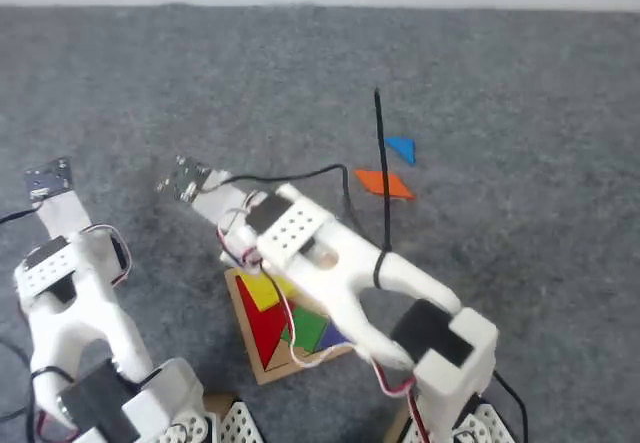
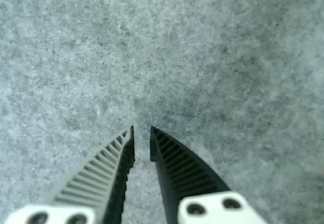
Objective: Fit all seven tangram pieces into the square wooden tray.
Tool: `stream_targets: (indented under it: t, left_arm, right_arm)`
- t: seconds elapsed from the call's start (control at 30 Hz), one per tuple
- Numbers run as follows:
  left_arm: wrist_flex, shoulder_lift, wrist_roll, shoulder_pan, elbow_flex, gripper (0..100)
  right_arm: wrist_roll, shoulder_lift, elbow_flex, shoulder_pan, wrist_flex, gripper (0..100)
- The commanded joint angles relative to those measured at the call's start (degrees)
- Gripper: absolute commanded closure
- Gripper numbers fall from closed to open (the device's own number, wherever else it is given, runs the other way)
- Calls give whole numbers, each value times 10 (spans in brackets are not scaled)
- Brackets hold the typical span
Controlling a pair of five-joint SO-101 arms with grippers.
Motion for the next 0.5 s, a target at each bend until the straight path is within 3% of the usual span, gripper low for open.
stream_targets:
  t: [0.0, 0.23, 0.4, 0.47]
  left_arm:
    - [-5, -26, -6, 4, -2, 949]
    - [-5, -26, -6, 4, -2, 949]
    - [-5, -26, -6, 4, -2, 949]
    - [-5, -26, -6, 4, -2, 949]
  right_arm:
    - [5, -82, 43, -16, 0, 991]
    - [8, -289, 253, -28, -94, 987]
    - [4, -337, 320, -54, -131, 783]
    - [-18, -318, 309, -58, -139, 778]
